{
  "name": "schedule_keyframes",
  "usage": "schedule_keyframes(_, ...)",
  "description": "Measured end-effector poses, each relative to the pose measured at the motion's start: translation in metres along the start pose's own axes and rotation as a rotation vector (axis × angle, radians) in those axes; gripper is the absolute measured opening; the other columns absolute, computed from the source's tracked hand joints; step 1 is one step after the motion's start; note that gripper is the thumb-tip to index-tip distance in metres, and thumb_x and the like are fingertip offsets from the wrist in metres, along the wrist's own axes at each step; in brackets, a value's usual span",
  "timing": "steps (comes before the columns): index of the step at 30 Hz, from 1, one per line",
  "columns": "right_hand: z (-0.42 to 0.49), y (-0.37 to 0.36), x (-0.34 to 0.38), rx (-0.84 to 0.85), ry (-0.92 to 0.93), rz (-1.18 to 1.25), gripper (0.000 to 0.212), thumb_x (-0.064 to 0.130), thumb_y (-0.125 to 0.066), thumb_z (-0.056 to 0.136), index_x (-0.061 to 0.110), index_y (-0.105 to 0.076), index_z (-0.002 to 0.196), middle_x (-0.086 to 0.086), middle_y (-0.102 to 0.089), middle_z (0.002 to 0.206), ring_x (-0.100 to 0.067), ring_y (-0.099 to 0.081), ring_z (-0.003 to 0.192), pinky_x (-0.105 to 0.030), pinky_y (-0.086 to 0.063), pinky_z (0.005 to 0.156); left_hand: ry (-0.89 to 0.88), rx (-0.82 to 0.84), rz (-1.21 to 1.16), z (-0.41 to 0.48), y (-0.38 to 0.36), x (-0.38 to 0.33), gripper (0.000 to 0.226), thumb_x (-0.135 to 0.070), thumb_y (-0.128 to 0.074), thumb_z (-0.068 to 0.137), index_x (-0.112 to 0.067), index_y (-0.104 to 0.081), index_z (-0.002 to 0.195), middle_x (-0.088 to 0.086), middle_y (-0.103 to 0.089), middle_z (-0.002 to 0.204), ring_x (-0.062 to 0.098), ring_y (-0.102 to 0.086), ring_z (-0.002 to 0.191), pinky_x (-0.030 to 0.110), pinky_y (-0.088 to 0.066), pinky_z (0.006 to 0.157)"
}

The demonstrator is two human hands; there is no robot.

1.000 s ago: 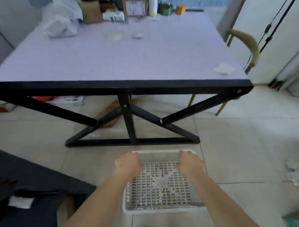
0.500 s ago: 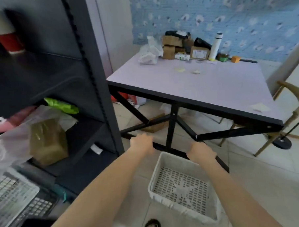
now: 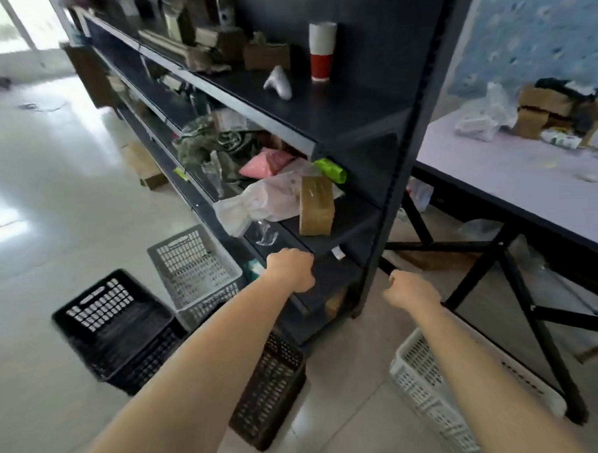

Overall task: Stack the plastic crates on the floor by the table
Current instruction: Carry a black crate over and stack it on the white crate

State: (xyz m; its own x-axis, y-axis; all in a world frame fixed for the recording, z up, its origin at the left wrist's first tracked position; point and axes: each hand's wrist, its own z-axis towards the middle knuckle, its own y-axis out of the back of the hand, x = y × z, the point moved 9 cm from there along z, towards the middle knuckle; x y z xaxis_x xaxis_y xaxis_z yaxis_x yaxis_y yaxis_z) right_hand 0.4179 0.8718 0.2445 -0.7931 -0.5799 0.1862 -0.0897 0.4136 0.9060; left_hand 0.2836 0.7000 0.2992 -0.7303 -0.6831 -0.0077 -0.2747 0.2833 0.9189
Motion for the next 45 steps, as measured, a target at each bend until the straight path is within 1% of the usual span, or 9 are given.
schedule_keyframes(4,-0.022,-0.030,0.088,0.012,0.031,-0.022,0.011,0.029,-0.047,0.086,0.021,-0.048,0.093,-0.008,-0.056,0.102,-0.031,-0.056,0.093,-0.036,-0.045,0.073,0.063,-0.033,-0.023,-0.034,-0.007,0.099,0.041,-0.029,-0.047,0.092,-0.016,-0.050,0.130,0.009,-0.055,0.132,0.033,-0.053,0.121,0.045,-0.047,0.090)
schedule_keyframes(9,-0.048,-0.076,0.178,0.044,0.021,-0.043,0.017,0.025,-0.047,0.086,0.017,-0.050,0.101,-0.010,-0.056,0.114,-0.033,-0.056,0.102,-0.039,-0.047,0.080,0.082,-0.044,-0.030,-0.069,-0.029,0.215,0.042,-0.030,-0.048,0.091,-0.018,-0.051,0.131,0.008,-0.056,0.132,0.032,-0.054,0.122,0.044,-0.050,0.093)
schedule_keyframes(14,-0.066,-0.116,0.234,0.038,-0.024,-0.040,0.029,0.029,-0.050,0.088,0.017,-0.053,0.114,-0.009,-0.056,0.119,-0.032,-0.054,0.106,-0.038,-0.048,0.085,0.104,-0.020,0.040,-0.087,-0.061,0.314,0.042,-0.029,-0.049,0.092,-0.017,-0.051,0.132,0.008,-0.056,0.132,0.030,-0.054,0.121,0.044,-0.049,0.094)
schedule_keyframes(17,-0.065,-0.138,0.254,0.004,-0.034,-0.016,0.027,0.034,-0.051,0.088,0.017,-0.055,0.109,-0.008,-0.060,0.116,-0.031,-0.056,0.106,-0.036,-0.048,0.081,0.083,0.022,0.072,-0.076,-0.089,0.350,0.040,-0.027,-0.049,0.092,-0.016,-0.052,0.130,0.008,-0.058,0.127,0.030,-0.055,0.117,0.044,-0.049,0.091)
schedule_keyframes(23,-0.030,-0.197,0.270,0.013,-0.148,0.081,0.023,0.031,-0.051,0.088,0.015,-0.060,0.102,-0.008,-0.059,0.101,-0.028,-0.052,0.086,-0.031,-0.043,0.070,0.034,0.120,0.056,-0.020,-0.141,0.383,0.038,-0.021,-0.044,0.093,-0.016,-0.051,0.130,0.010,-0.057,0.126,0.031,-0.055,0.115,0.044,-0.048,0.083)
schedule_keyframes(27,0.003,-0.243,0.282,0.052,-0.222,0.172,0.023,0.035,-0.053,0.088,0.016,-0.060,0.098,-0.011,-0.063,0.107,-0.028,-0.051,0.084,-0.032,-0.042,0.070,-0.006,0.170,0.061,0.030,-0.167,0.404,0.037,-0.027,-0.044,0.095,-0.016,-0.050,0.130,0.009,-0.057,0.122,0.031,-0.057,0.111,0.037,-0.043,0.070)
schedule_keyframes(33,0.040,-0.309,0.282,0.116,-0.311,0.187,0.026,0.031,-0.057,0.087,0.013,-0.062,0.106,-0.014,-0.065,0.113,-0.033,-0.059,0.106,-0.032,-0.047,0.080,-0.059,0.236,0.063,0.102,-0.207,0.427,0.036,-0.026,-0.046,0.094,-0.015,-0.052,0.128,0.009,-0.056,0.123,0.031,-0.055,0.115,0.037,-0.043,0.072)
schedule_keyframes(40,0.071,-0.405,0.248,0.168,-0.439,0.164,0.031,0.029,-0.060,0.082,0.022,-0.060,0.111,-0.012,-0.058,0.116,-0.033,-0.058,0.107,-0.035,-0.050,0.084,-0.074,0.331,0.080,0.196,-0.314,0.447,0.046,-0.023,-0.046,0.093,-0.018,-0.042,0.139,0.010,-0.051,0.130,0.033,-0.053,0.118,0.037,-0.045,0.073)
schedule_keyframes(45,0.086,-0.490,0.213,0.210,-0.444,0.141,0.042,0.024,-0.063,0.082,0.019,-0.058,0.124,-0.015,-0.051,0.117,-0.036,-0.056,0.109,-0.039,-0.048,0.090,-0.082,0.385,0.061,0.252,-0.413,0.455,0.044,-0.023,-0.049,0.093,-0.016,-0.041,0.135,0.013,-0.046,0.132,0.037,-0.046,0.123,0.045,-0.050,0.085)
